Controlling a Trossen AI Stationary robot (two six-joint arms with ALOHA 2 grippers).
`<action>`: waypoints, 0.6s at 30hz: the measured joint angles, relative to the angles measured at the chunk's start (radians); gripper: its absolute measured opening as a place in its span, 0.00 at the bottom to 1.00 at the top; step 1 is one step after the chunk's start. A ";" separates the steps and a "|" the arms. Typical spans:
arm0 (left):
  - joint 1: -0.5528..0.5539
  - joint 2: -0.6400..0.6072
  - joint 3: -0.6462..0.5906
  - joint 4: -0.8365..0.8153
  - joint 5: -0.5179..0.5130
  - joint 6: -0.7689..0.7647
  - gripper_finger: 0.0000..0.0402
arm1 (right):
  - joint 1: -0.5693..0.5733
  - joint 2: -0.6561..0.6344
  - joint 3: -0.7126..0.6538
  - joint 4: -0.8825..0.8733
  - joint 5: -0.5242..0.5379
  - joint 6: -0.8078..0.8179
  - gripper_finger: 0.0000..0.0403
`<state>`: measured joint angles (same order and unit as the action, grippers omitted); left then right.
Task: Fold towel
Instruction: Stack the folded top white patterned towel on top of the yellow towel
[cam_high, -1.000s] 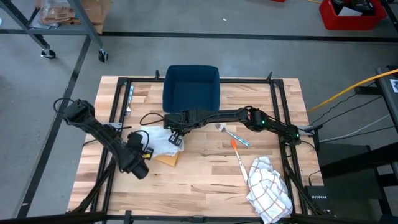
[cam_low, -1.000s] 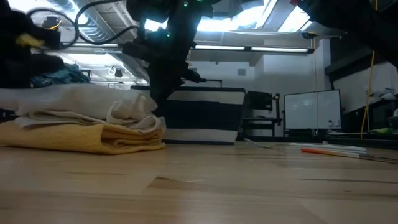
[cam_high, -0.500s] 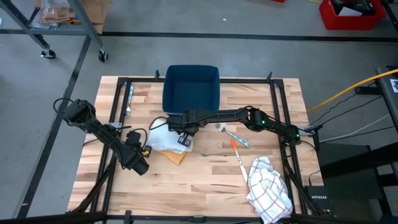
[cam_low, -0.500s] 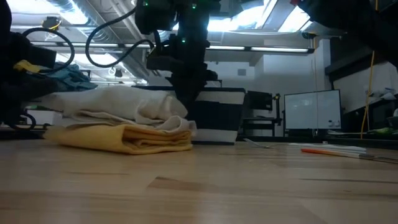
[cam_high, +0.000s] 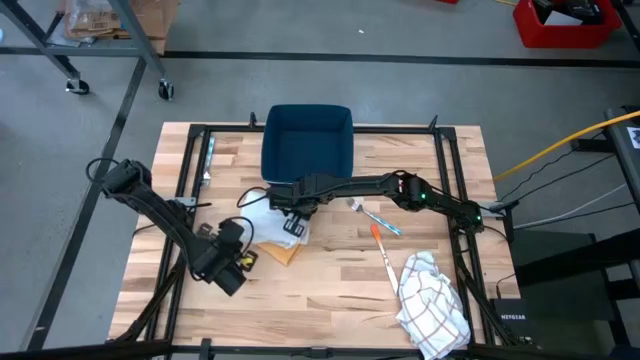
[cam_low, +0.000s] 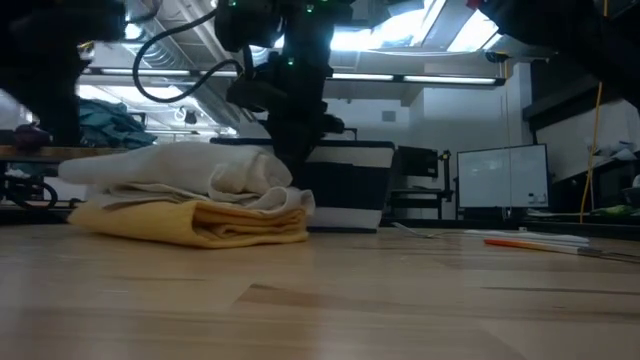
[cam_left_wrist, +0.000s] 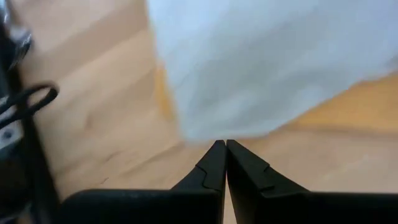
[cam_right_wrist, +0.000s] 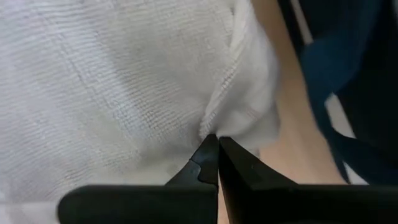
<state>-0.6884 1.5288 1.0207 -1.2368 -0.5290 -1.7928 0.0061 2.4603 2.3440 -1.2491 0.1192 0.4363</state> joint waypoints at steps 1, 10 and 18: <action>0.002 0.000 0.010 0.001 -0.033 0.011 0.01 | 0.001 0.000 0.000 0.009 -0.007 0.000 0.02; 0.099 0.000 -0.003 0.113 -0.295 0.030 0.01 | 0.051 0.000 0.000 0.091 -0.034 0.003 0.02; 0.218 0.000 -0.140 0.311 -0.261 0.170 0.01 | 0.067 0.001 0.000 0.076 -0.043 0.003 0.02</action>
<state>-0.4707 1.5284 0.8811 -0.9258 -0.7902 -1.6228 0.0728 2.4611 2.3440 -1.1727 0.0764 0.4397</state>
